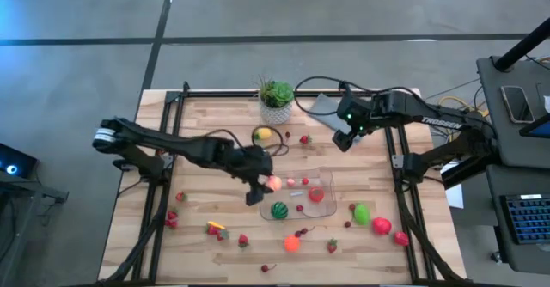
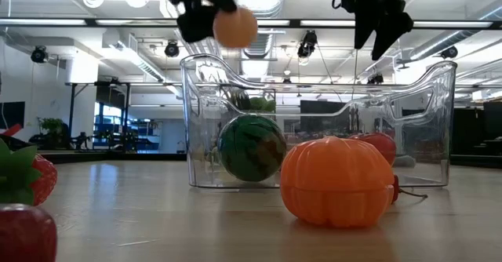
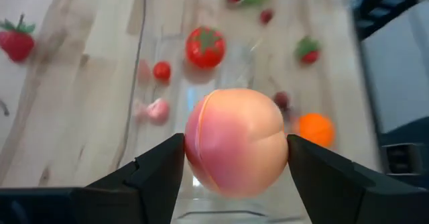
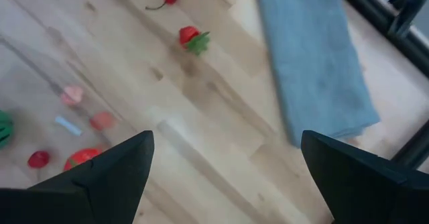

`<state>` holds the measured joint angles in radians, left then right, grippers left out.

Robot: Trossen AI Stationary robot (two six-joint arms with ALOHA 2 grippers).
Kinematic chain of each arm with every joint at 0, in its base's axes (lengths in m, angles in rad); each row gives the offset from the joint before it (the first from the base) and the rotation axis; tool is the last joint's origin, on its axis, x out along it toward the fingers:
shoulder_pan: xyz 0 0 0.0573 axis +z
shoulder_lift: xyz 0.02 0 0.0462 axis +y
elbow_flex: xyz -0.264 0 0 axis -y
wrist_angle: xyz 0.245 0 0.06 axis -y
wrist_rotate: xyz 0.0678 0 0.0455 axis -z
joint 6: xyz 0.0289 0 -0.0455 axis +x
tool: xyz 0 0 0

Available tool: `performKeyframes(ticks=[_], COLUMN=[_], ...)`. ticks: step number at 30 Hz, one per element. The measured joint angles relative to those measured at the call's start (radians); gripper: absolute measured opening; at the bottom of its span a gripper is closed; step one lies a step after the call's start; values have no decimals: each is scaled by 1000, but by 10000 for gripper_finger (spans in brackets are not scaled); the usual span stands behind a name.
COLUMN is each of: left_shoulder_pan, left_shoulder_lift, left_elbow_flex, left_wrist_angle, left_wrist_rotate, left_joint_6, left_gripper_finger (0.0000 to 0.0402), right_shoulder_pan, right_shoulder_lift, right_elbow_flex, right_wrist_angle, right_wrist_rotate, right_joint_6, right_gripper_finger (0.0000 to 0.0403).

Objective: Pick and placing Produce into tupperware
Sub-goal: Put the peach into the transparent bin, then put the strawberry into the transparent bin

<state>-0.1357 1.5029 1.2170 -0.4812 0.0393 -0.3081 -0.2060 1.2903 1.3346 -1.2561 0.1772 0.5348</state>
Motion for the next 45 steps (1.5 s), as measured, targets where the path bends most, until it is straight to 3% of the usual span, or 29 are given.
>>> performKeyframes(ticks=[5,10,17,28,35,41,45], left_shoulder_pan=[-46,-66,-69,-66,-66,-66,-65], left_shoulder_lift=[69,105,104,99,10,-120,-206], left_elbow_flex=[0,0,0,0,0,0,0], left_wrist_angle=[-6,-7,-4,0,-56,-175,-219], left_wrist_rotate=[-65,-104,-111,-105,-109,-195,-211], left_joint_6=[-88,-209,-299,-341,-340,-342,-342], left_gripper_finger=[242,242,244,324,331,331,331], right_shoulder_pan=[86,181,222,221,219,187,139], right_shoulder_lift=[-2,-2,-1,0,0,0,8], right_elbow_flex=[-4,-4,-4,-10,-11,-33,-68], right_wrist_angle=[-1,12,13,36,37,36,25], right_wrist_rotate=[16,119,138,164,164,147,11], right_joint_6=[113,219,269,266,266,292,209], right_gripper_finger=[370,370,370,370,370,370,370])
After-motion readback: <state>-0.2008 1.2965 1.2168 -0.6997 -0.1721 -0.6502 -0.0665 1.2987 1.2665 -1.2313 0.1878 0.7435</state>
